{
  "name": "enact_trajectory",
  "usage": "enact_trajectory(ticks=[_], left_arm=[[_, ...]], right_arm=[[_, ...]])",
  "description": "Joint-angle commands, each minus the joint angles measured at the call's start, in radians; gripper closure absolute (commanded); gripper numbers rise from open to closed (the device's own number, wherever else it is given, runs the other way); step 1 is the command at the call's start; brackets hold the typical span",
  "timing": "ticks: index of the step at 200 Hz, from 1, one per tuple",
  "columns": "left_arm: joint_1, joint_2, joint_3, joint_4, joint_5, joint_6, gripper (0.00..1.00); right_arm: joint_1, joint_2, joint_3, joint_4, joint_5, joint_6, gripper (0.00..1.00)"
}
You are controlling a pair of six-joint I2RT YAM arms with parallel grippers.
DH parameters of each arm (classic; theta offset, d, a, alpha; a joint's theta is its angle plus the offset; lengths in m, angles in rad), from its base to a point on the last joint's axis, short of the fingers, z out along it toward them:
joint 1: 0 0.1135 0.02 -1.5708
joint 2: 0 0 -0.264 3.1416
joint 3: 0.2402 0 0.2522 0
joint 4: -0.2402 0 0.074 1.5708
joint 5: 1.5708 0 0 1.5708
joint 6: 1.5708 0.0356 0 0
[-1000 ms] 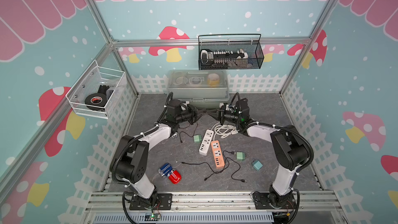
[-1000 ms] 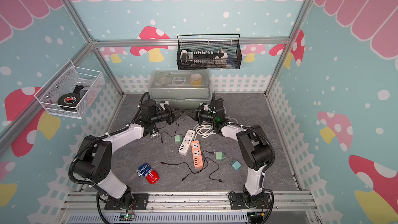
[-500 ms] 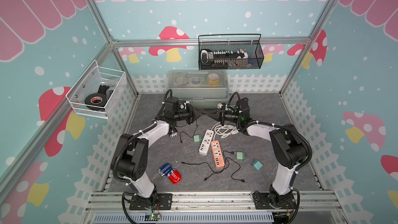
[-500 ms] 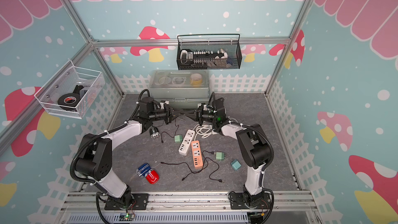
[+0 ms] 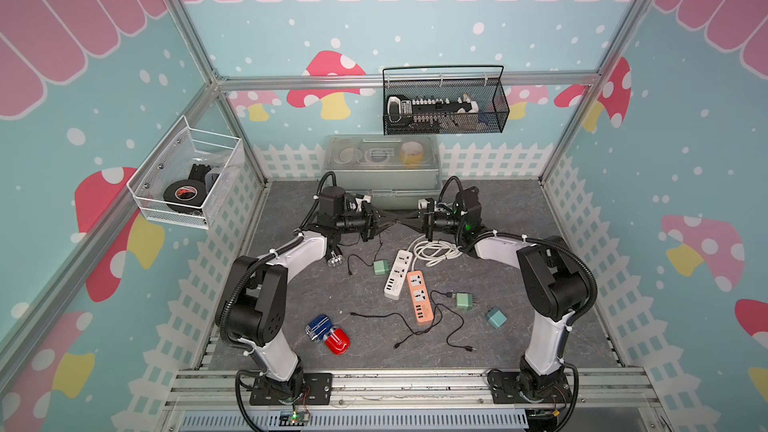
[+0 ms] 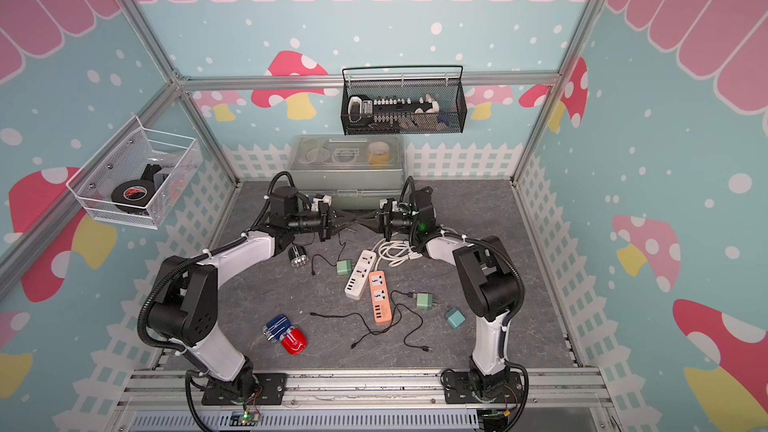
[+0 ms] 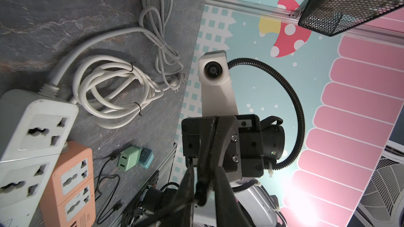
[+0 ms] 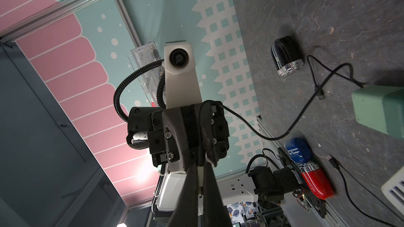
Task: Charge the electric shaver
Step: Pick up the charging cable from the center of the board.
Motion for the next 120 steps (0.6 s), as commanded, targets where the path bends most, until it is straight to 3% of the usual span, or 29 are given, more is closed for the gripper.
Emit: enact_trajectory(ticks=[1, 55, 83, 114, 120], left_arm=[[0.003, 0.021, 0.034, 0.007, 0.048, 0.023, 0.85], [0.008, 0.019, 0.024, 0.001, 0.057, 0.028, 0.89], [0.008, 0.022, 0.025, 0.002, 0.057, 0.027, 1.0], [0.01, 0.013, 0.019, 0.015, 0.041, 0.001, 1.0], [0.01, 0.004, 0.015, 0.016, 0.03, -0.006, 1.0]], right_arm=[[-0.004, 0.016, 0.028, 0.047, -0.024, 0.018, 1.0], [-0.008, 0.025, 0.036, 0.06, -0.031, 0.023, 1.0], [-0.01, 0.025, 0.04, 0.061, -0.039, 0.023, 1.0], [-0.011, 0.029, 0.032, 0.06, -0.025, 0.022, 1.0], [-0.012, 0.026, 0.03, 0.057, -0.017, 0.017, 0.92]])
